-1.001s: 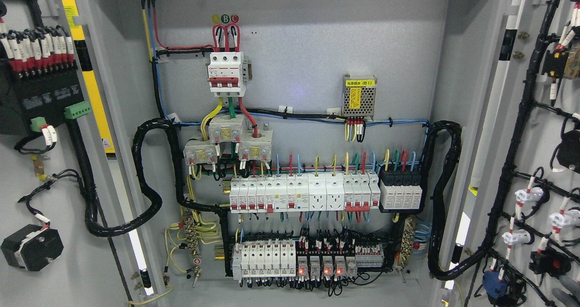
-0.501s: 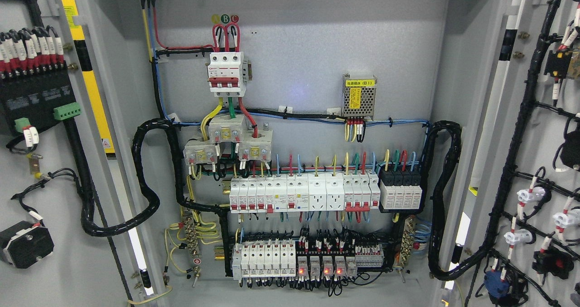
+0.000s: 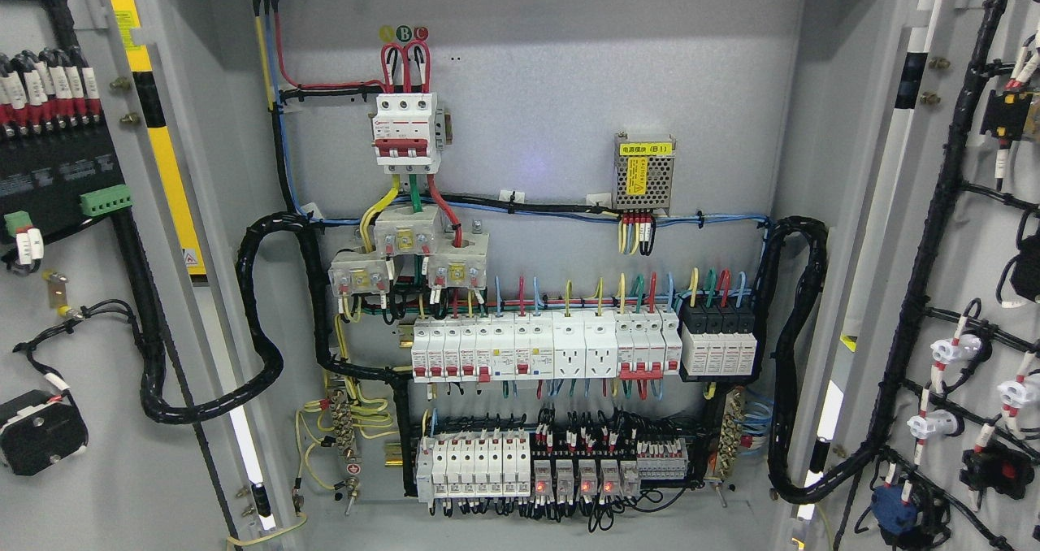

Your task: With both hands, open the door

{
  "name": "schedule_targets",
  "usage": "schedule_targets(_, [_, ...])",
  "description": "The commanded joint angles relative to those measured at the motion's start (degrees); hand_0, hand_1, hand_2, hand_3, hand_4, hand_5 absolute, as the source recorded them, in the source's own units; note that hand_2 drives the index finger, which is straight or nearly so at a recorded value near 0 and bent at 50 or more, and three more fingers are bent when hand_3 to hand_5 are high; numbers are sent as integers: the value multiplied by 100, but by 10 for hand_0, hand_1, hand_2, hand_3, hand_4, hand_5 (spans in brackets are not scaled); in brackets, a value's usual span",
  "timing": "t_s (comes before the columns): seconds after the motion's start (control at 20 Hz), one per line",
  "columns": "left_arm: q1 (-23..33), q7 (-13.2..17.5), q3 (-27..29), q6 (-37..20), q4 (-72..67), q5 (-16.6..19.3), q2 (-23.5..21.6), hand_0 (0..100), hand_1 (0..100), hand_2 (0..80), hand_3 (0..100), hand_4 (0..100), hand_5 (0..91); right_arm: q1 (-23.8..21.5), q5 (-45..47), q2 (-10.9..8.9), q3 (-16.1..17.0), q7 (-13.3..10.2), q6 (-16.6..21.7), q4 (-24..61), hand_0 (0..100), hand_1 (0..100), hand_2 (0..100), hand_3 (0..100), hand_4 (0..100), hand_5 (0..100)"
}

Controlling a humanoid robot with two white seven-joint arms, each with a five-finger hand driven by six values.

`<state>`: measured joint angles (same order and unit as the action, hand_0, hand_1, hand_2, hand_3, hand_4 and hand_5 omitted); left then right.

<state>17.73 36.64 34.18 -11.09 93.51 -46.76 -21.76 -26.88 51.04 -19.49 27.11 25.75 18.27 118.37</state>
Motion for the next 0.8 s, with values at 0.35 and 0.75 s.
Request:
schedule_targets(0.35, [-181,53,159,10,-799,-201,-601,0,0,0,0,0,0,-28,46,33,216,0,1,-77,218,0,0,0,0,0])
schedule_targets(0.75, [-226,133,159,10,-765,-201,-610,0,0,0,0,0,0,-63,46,24,216,0,10,-33,218,0,0,0,0,0])
